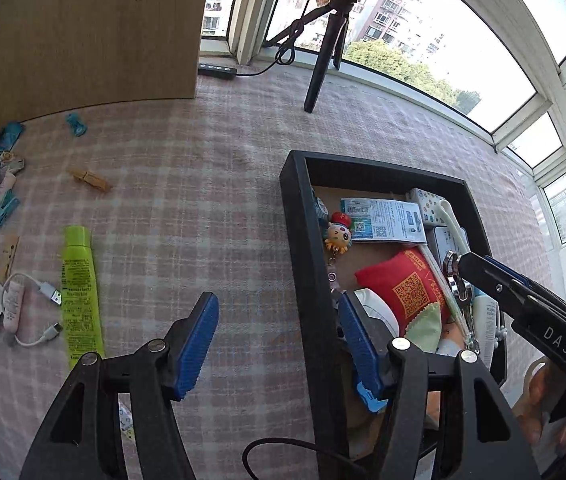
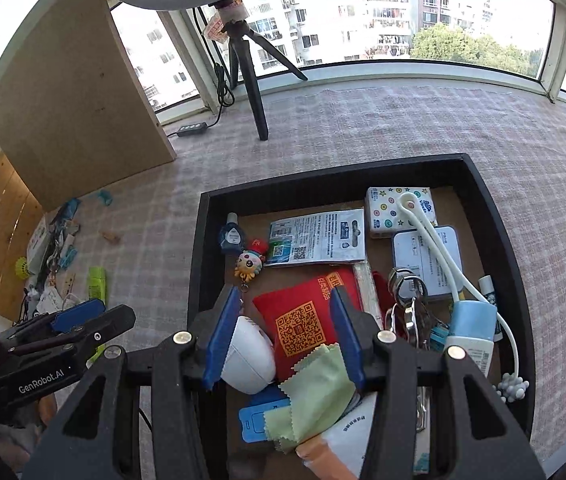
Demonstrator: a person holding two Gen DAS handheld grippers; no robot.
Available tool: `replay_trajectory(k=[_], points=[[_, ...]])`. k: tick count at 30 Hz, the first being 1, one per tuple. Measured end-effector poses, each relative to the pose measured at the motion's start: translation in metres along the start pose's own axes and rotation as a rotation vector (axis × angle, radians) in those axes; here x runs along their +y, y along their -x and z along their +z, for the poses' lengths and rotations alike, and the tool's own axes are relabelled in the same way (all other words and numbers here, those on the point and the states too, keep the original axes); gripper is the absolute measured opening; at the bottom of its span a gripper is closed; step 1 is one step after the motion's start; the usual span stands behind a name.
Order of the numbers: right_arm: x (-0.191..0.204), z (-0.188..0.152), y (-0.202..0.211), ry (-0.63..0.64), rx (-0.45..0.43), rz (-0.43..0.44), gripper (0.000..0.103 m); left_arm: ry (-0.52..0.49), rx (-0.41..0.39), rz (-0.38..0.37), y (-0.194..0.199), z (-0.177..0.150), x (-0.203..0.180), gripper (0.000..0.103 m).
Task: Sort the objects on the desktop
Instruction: 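Reach to the lime-green tube and grasp it with the right tool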
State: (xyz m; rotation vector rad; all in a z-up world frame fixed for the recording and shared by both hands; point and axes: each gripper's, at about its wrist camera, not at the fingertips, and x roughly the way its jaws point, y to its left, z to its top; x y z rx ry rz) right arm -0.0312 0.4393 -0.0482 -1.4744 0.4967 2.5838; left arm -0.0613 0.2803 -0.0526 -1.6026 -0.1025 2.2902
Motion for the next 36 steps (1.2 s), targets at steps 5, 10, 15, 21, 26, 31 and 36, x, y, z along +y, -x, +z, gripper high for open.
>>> replay_trajectory(k=[5,10,15,21,26,31,36], points=[[0.043,-0.005,-0.015,0.053,0.023,0.036,0.046,0.072,-0.003,0.064,0.009,-0.02,0.062,0.06],[0.09,-0.009,-0.034,0.1,0.058,0.082,0.047,0.145,0.008,0.091,0.012,-0.039,0.116,0.06],[0.143,-0.012,-0.057,0.173,0.098,0.113,0.047,0.212,0.022,0.074,0.007,-0.056,0.151,0.06],[0.204,-0.015,-0.095,0.237,0.16,0.145,0.049,0.217,0.042,0.069,-0.004,-0.066,0.157,0.06],[0.236,-0.016,-0.133,0.234,0.233,0.163,0.05,0.196,0.041,0.089,-0.013,-0.068,0.152,0.059],[0.253,-0.009,-0.164,0.21,0.288,0.17,0.051,0.18,0.01,0.087,-0.02,-0.069,0.146,0.055],[0.263,-0.006,-0.187,0.213,0.332,0.171,0.051,0.21,-0.013,0.08,-0.028,-0.069,0.15,0.045]])
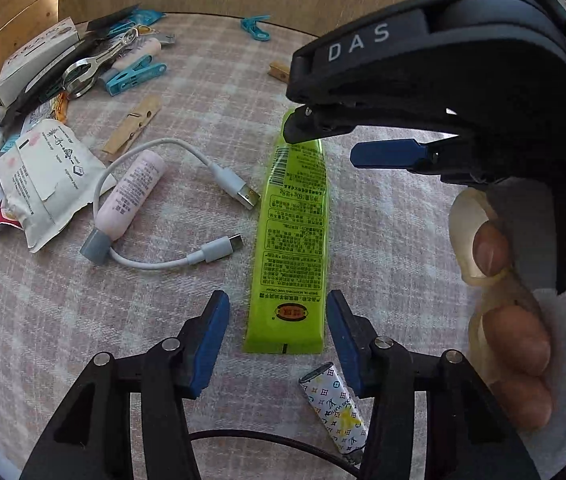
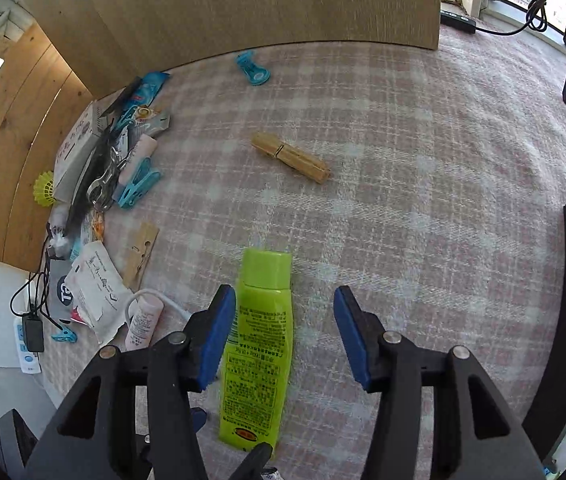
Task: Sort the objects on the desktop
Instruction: 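Reach to the lime-green tube and grasp it with the right tool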
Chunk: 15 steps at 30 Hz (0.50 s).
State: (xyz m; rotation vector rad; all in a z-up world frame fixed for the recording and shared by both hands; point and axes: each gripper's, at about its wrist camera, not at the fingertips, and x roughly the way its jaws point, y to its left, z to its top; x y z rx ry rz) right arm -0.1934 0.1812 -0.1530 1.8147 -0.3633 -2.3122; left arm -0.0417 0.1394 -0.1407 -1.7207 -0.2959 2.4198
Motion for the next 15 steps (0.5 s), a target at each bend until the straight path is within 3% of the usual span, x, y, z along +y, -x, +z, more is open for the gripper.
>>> replay_trajectory(k=[8,9,12,15], points=[[0.011,0.004,-0.012,0.084,0.009,-0.019,0.047,-0.032,-0.044,-0.003,-0.003,-0.001,-0.006,0.044],[0.013,0.004,-0.013,0.099,0.015,-0.013,0.034,-0.034,-0.044,-0.016,-0.003,-0.001,-0.007,0.039],[0.011,0.005,-0.014,0.077,0.022,-0.002,0.033,-0.019,-0.032,-0.04,-0.005,0.0,-0.006,0.025],[0.005,0.005,-0.013,0.045,0.027,0.016,0.032,-0.019,-0.016,-0.059,-0.005,-0.001,-0.006,0.021]])
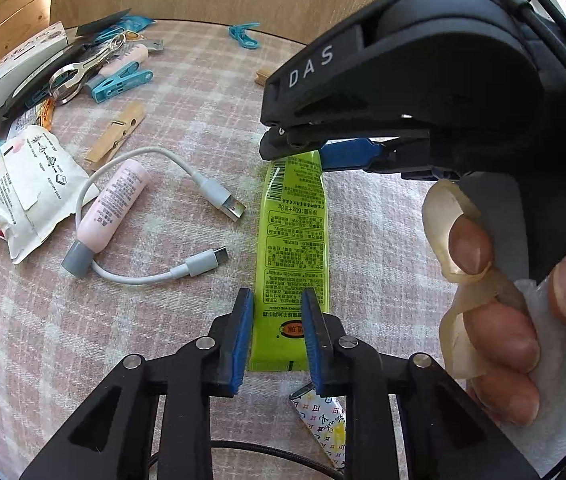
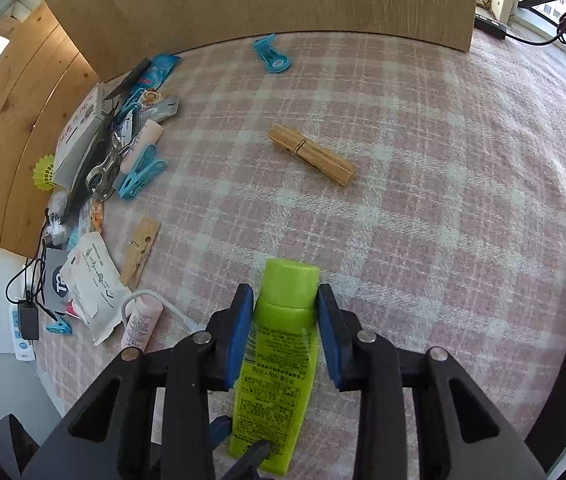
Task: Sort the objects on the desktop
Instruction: 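Reach to the lime-green tube and grasp it with the right tool, then carry the lime-green tube into the tray and open the right tool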
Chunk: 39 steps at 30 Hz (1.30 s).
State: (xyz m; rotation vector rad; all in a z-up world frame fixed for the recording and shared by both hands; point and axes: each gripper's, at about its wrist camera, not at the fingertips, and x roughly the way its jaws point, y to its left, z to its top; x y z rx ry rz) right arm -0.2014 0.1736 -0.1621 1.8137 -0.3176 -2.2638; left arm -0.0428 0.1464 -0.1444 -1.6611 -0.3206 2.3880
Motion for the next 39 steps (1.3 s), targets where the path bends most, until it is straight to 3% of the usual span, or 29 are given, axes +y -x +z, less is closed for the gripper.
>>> replay_trajectory(k=[6,13,27,31,37,39], points=[[-0.016,-0.008,0.009,-0.051,-0.007,0.037,0.031,0.008,0.025,-0.057,-0.002,-0.002,-0.004,0.016],[-0.037,-0.016,0.032,-0.103,-0.046,0.078,0.03,-0.013,0.027,-0.071,-0.001,0.0,-0.02,0.012],[-0.085,-0.035,0.132,-0.152,-0.206,0.077,0.03,-0.189,-0.028,-0.152,0.028,0.01,-0.126,0.01],[-0.111,-0.048,0.163,-0.177,-0.241,0.04,0.03,-0.271,-0.024,-0.194,0.046,0.02,-0.139,0.01],[-0.168,-0.074,0.203,-0.266,-0.274,-0.023,0.03,-0.399,0.009,-0.251,0.047,0.002,-0.216,0.01],[-0.189,-0.084,0.212,-0.318,-0.275,0.021,0.03,-0.441,0.02,-0.265,0.045,-0.003,-0.238,0.01]])
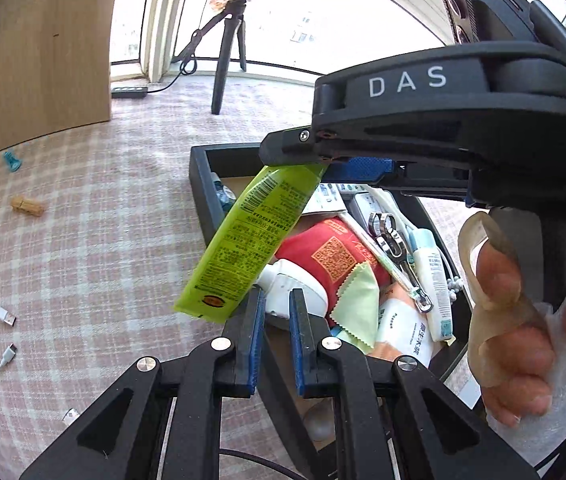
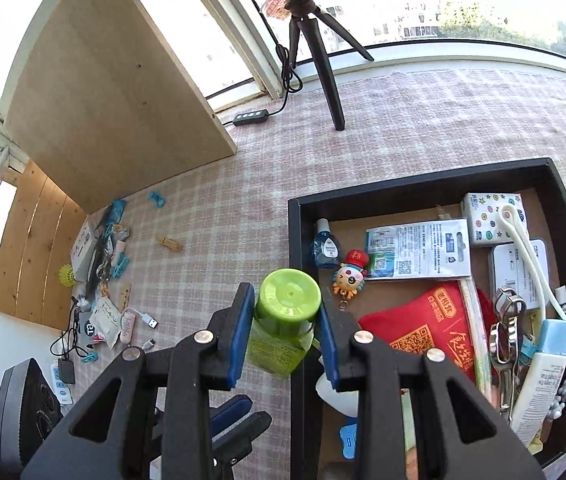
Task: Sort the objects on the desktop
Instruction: 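Carry the lime-green tube into the tray and open the right tool, then move both tools back to the pink lotion tube and white cable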
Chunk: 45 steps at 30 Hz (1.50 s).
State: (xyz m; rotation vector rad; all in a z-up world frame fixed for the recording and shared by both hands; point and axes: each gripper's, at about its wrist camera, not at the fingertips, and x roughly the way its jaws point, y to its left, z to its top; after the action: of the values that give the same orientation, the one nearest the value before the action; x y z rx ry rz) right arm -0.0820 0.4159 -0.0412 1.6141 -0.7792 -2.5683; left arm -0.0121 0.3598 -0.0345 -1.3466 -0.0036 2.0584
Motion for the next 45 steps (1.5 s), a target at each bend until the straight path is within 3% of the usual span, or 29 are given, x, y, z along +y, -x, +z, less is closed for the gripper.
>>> replay_trajectory(k=[4,8,14,16,22,29,37,45], points=[[-0.03,-0.003,0.021,-0.085,-0.029,0.028,0.029,-0.075,0.016,-0.016,-0.013,0.002,-0.031,0.01],[-0.053,-0.006,0.036,-0.134,-0.064,0.001,0.029,-0.124,0.019,-0.026,-0.01,-0.001,-0.044,0.01],[-0.087,-0.002,0.038,-0.218,-0.055,-0.097,0.038,-0.122,0.04,-0.017,-0.015,-0.004,-0.04,0.015],[-0.089,-0.003,0.042,-0.215,-0.092,-0.115,0.039,-0.111,0.045,-0.016,-0.014,-0.004,-0.037,0.024],[-0.065,-0.008,0.042,-0.098,-0.113,-0.13,0.041,-0.08,0.044,0.02,-0.002,-0.013,-0.018,0.025],[-0.034,-0.025,0.026,-0.013,-0.087,-0.105,0.041,0.006,0.028,0.11,0.021,-0.032,0.044,0.029],[0.007,-0.053,0.006,0.071,-0.076,-0.062,0.041,0.195,-0.006,0.221,0.064,-0.059,0.152,0.03],[0.068,-0.077,-0.025,0.22,-0.007,-0.041,0.041,0.397,-0.025,0.311,0.102,-0.108,0.254,0.029]])
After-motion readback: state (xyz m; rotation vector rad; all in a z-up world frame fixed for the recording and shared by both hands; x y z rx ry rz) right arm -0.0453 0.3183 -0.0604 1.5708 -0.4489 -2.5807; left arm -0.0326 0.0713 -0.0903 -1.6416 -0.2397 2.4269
